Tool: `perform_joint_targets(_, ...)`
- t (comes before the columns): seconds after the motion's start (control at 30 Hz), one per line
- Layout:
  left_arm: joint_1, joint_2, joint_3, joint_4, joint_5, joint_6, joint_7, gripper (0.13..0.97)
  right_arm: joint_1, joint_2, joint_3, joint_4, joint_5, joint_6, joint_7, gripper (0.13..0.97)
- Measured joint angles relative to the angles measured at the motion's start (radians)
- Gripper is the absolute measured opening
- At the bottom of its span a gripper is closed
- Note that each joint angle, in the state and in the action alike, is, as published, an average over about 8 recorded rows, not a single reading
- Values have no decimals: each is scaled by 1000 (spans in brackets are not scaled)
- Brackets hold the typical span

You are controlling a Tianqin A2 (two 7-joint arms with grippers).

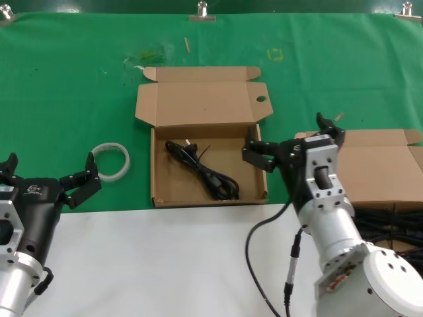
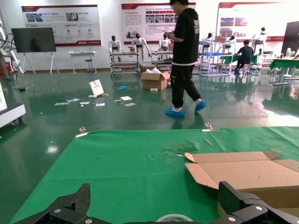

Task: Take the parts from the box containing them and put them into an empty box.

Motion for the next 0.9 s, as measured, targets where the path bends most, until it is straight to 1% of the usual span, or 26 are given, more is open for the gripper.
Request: perform_joint_targets(0.9, 0, 0, 0, 0, 0, 0, 0, 965, -184, 0, 274, 76, -344, -241, 476, 966)
